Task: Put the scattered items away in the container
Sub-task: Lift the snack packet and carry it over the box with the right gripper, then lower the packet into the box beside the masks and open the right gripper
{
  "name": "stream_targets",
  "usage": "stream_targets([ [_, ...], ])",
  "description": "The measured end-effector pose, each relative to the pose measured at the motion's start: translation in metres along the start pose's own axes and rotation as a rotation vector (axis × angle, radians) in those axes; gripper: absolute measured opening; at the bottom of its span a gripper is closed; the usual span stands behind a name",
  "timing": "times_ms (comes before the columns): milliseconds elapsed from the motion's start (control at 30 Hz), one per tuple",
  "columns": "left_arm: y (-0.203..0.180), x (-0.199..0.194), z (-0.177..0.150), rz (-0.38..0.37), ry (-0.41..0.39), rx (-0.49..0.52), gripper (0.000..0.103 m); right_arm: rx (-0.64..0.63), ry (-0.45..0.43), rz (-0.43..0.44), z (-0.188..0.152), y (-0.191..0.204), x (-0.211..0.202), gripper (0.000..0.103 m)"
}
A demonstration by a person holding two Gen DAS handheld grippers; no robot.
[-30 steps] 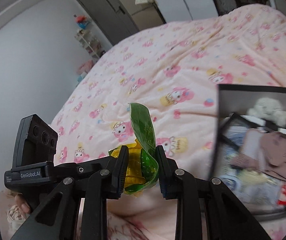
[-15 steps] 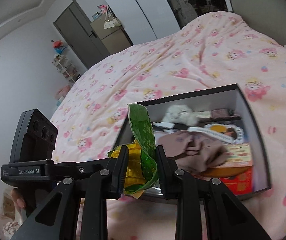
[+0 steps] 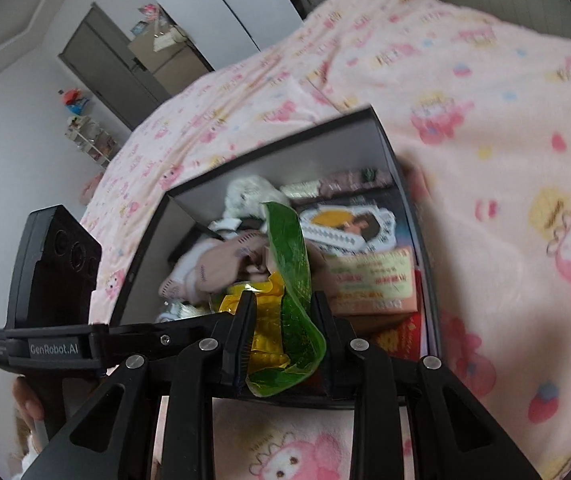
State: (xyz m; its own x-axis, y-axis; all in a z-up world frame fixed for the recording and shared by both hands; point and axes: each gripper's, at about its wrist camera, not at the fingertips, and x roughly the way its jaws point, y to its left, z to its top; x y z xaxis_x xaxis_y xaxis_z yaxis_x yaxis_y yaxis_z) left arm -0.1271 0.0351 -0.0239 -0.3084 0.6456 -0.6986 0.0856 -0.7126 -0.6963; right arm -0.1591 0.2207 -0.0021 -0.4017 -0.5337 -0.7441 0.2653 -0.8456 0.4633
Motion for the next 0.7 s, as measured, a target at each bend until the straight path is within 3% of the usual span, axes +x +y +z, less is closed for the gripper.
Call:
stream_targets([
  [200,-0.009,0.004,-0.006,0.118,-0.011,0.051,0.056,-0.032,-0.024,-0.045,-0.002,0.005,-0.011,0.024],
  [333,-0.019,-0.024,-0.017,0.218,-0.12,0.118,0.056,-0.037,-0.162,-0.095,0.003,0.003,-0.035,0.025],
  [400,-0.027,-0.031,-0.022,0.22,-0.15,0.152,0.056,-0.056,-0.208,-0.113,0.005,0.004,-0.044,0.025],
  [467,-0.031,-0.026,-0.024,0.187,-0.135,0.178,0.054,-0.08,-0.202,-0.125,0.006,0.008,-0.042,0.025],
  [533,-0.025,-0.014,-0.024,0.13,-0.084,0.163,0.052,-0.13,-0.165,-0.203,0.004,0.016,-0.033,0.025],
  [633,-0.011,-0.002,-0.027,0.195,-0.072,0.158,0.05,-0.204,-0.117,-0.268,-0.003,0.024,-0.019,0.025],
  [700,-0.008,-0.001,-0.028,0.193,-0.073,0.157,0.05,-0.216,-0.067,-0.285,-0.005,0.021,-0.009,0.025],
])
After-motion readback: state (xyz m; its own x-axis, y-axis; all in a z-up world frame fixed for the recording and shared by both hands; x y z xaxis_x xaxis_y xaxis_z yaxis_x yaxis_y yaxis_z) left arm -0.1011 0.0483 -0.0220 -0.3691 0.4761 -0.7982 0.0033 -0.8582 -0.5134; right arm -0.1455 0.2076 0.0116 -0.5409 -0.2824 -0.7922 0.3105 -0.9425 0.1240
